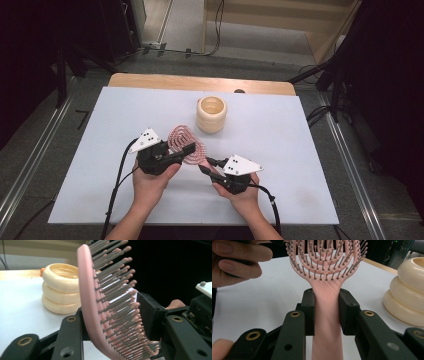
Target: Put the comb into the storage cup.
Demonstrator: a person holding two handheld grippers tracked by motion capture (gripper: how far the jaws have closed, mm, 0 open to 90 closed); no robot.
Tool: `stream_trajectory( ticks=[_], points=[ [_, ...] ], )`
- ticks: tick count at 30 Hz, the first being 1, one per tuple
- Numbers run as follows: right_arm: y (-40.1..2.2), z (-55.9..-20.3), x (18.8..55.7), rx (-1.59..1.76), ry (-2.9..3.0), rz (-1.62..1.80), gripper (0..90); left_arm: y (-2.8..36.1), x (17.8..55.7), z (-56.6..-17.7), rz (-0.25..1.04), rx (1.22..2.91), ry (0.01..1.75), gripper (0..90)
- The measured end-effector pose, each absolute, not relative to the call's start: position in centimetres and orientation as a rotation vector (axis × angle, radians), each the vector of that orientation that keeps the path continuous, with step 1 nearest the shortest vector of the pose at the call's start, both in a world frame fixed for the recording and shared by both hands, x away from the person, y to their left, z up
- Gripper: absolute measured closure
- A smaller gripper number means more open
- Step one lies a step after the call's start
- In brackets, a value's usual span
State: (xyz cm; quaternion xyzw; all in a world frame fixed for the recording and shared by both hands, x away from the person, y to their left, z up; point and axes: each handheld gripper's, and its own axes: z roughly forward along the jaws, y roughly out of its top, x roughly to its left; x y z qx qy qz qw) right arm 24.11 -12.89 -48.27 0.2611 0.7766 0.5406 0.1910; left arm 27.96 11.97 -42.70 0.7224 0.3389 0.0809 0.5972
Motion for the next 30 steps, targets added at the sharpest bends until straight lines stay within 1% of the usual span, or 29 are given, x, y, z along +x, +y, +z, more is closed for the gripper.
stream_trajectory(
  ticks=[4, 7, 12, 18, 20, 21, 25, 29, 30],
  points=[
    [-12.7, -48.6, 23.9, 0.724, 2.175, 1.494, 67.9, 12.1, 28.0, -42.6, 0.148, 1.676, 0.763, 60.5],
    [-12.6, -48.8, 24.0, 0.723, 2.175, 1.497, 68.0, 12.1, 28.1, -42.6, 0.117, 1.665, 0.748, 63.7],
    [-12.6, -49.0, 24.0, 0.709, 2.168, 1.508, 68.0, 12.1, 28.1, -42.3, 0.101, 1.667, 0.709, 65.4],
    [-12.7, -48.9, 24.2, 0.711, 2.174, 1.543, 66.4, 11.9, 27.7, -41.8, 0.133, 1.679, 0.666, 66.0],
    [-12.8, -48.7, 24.2, 0.715, 2.175, 1.554, 60.9, 11.9, 27.8, -41.7, 0.136, 1.676, 0.659, 66.1],
    [-12.9, -48.6, 24.2, 0.724, 2.170, 1.549, 56.0, 11.9, 27.9, -41.6, 0.142, 1.681, 0.658, 66.1],
    [-13.4, -48.4, 24.3, 0.742, 2.184, 1.579, 44.5, 11.8, 28.0, -41.3, 0.161, 1.683, 0.648, 66.1],
    [-14.1, -48.0, 24.1, 0.762, 2.152, 1.610, 27.6, 11.9, 28.1, -40.9, 0.185, 1.683, 0.646, 66.1],
    [-14.4, -47.9, 24.0, 0.769, 2.146, 1.620, 22.2, 11.9, 28.1, -40.8, 0.190, 1.678, 0.649, 66.1]
  ],
)
